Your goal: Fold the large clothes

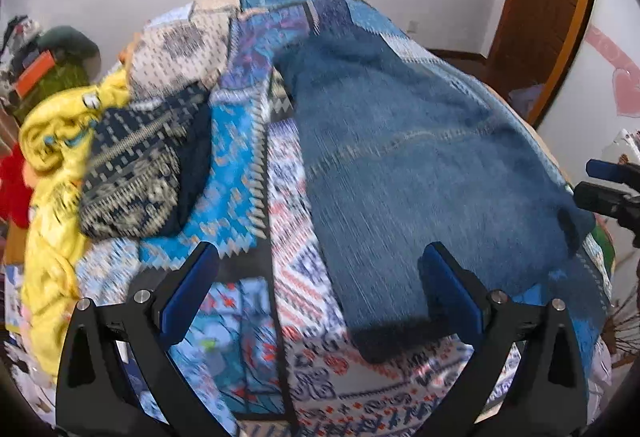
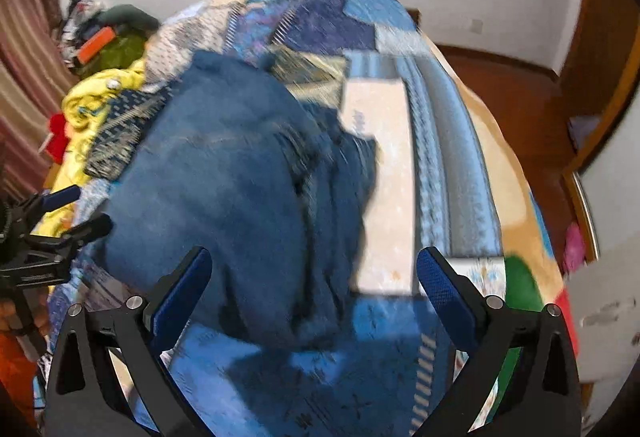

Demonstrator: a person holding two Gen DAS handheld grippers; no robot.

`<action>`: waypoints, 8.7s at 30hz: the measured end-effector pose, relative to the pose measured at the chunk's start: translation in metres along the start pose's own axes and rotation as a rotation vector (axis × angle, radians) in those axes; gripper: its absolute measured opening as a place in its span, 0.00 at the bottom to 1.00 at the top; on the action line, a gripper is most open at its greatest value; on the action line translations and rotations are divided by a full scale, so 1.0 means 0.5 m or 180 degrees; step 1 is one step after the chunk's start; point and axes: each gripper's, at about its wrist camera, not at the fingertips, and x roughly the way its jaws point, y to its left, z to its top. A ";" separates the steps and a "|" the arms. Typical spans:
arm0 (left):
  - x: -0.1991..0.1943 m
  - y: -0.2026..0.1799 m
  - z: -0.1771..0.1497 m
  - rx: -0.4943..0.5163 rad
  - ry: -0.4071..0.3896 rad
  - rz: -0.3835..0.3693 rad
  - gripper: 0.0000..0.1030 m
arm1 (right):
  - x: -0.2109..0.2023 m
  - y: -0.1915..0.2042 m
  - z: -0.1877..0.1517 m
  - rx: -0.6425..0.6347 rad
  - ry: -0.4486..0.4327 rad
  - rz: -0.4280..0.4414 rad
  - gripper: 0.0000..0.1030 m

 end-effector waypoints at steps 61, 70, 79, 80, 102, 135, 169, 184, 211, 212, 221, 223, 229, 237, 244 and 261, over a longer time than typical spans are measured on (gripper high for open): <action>0.216 0.064 0.055 -0.0973 0.1058 -0.1587 1.00 | 0.243 -0.107 0.043 0.0743 0.1035 0.1510 1.00; 0.268 0.024 0.075 -0.0915 0.1176 -0.1875 0.89 | 0.266 -0.113 0.060 0.0804 0.1030 0.1702 1.00; 0.249 0.034 0.093 -0.0999 0.1044 -0.1859 0.61 | 0.254 -0.116 0.067 0.0937 0.0992 0.1668 0.64; 0.241 0.035 0.098 -0.0991 0.1011 -0.1848 0.57 | 0.247 -0.115 0.071 0.0916 0.0980 0.1632 0.61; -0.104 0.287 0.227 -0.0880 -0.0368 -0.1555 0.46 | 0.067 0.178 0.284 0.0151 0.0164 0.1842 0.42; 0.229 0.652 0.078 -0.1456 0.0063 -0.0745 0.61 | 0.429 0.469 0.290 -0.0224 0.0435 0.1467 0.48; -0.422 0.309 0.026 -0.0446 -0.1495 0.0187 0.88 | -0.164 0.482 0.165 -0.0735 -0.1112 0.1366 0.77; -0.655 0.139 -0.131 -0.0431 -0.2693 0.0718 0.88 | -0.420 0.477 -0.005 -0.0776 -0.2447 0.1252 0.77; -0.649 0.110 -0.173 -0.0507 -0.2684 0.0845 1.00 | -0.422 0.473 -0.050 -0.0655 -0.2520 0.0929 1.00; -0.649 0.109 -0.175 -0.0506 -0.2683 0.0840 1.00 | -0.421 0.472 -0.051 -0.0653 -0.2516 0.0927 1.00; -0.643 0.115 -0.177 -0.0482 -0.2658 0.0825 1.00 | -0.423 0.471 -0.052 -0.0648 -0.2497 0.0913 1.00; -0.641 0.117 -0.176 -0.0478 -0.2654 0.0812 1.00 | -0.423 0.470 -0.053 -0.0641 -0.2490 0.0912 1.00; -0.634 0.119 -0.173 -0.0474 -0.2632 0.0798 1.00 | -0.422 0.464 -0.054 -0.0624 -0.2469 0.0897 1.00; -0.623 0.120 -0.167 -0.0420 -0.2560 0.0728 1.00 | -0.417 0.458 -0.051 -0.0581 -0.2429 0.0842 1.00; -0.610 0.122 -0.159 -0.0403 -0.2497 0.0677 1.00 | -0.415 0.452 -0.050 -0.0533 -0.2403 0.0803 1.00; -0.596 0.130 -0.151 -0.0394 -0.2426 0.0545 1.00 | -0.419 0.446 -0.048 -0.0491 -0.2428 0.0687 1.00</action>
